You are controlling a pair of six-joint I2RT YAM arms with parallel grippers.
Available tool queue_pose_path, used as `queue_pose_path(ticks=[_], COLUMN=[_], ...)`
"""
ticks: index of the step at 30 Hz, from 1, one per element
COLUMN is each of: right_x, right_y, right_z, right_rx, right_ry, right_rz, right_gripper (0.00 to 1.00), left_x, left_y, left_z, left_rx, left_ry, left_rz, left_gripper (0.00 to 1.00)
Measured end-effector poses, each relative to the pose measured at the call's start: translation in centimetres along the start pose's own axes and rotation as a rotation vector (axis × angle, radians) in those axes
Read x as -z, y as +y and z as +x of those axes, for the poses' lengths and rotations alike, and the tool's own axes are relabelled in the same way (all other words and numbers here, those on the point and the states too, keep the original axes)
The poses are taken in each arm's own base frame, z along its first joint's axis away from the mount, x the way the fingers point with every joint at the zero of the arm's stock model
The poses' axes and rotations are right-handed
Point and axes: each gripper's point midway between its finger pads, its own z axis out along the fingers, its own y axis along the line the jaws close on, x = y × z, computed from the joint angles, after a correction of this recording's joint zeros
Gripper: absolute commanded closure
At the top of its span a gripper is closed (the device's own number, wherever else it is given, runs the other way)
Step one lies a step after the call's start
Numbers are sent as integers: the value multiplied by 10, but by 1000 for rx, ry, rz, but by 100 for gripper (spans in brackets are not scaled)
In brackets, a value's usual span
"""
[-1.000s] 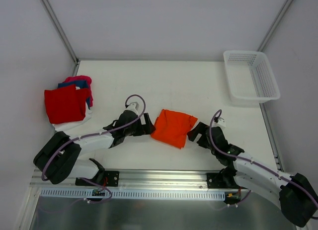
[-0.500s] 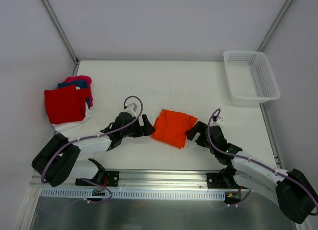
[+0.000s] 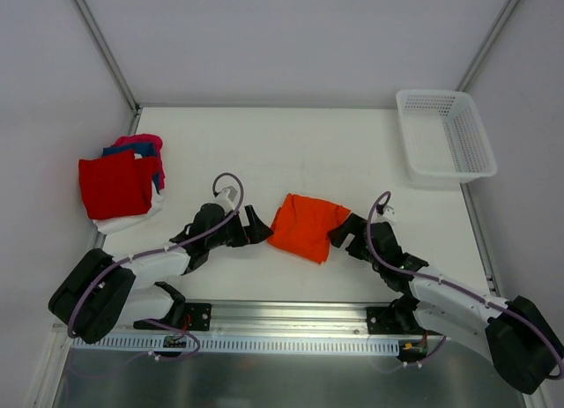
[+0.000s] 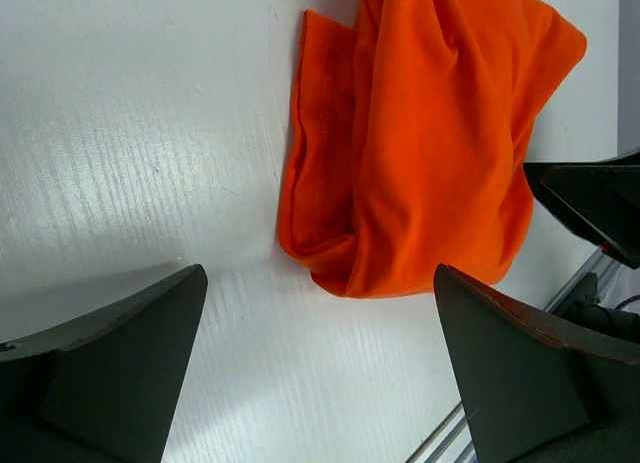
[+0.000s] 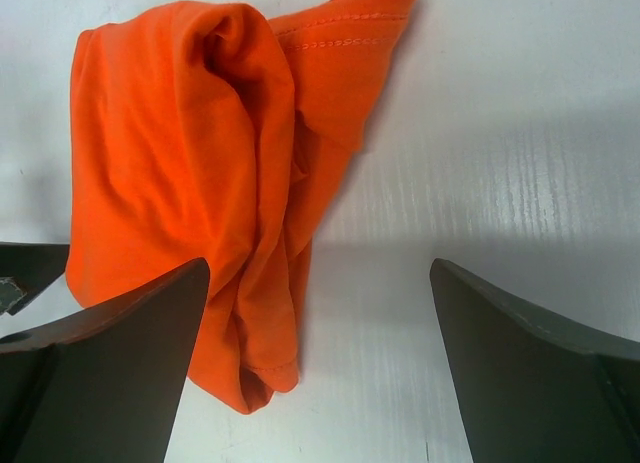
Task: Fold and stack the t-shirts
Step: Fold the tshirt
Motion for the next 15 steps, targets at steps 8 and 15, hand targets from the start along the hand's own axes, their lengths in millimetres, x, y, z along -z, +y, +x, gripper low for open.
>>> queue_pose_path(ticks=[8, 15], right_x=[-5, -7], right_y=[5, 8], right_z=[-1, 0], right_rx=[-18, -28], right_ry=[-4, 0], right_rz=[-15, -26], right_gripper=[2, 2], left_x=[3, 1], left_y=[-3, -7], left_z=[4, 12], left_rx=[53, 107], left_ry=[11, 40], left_rz=[63, 130], left_gripper=[1, 1])
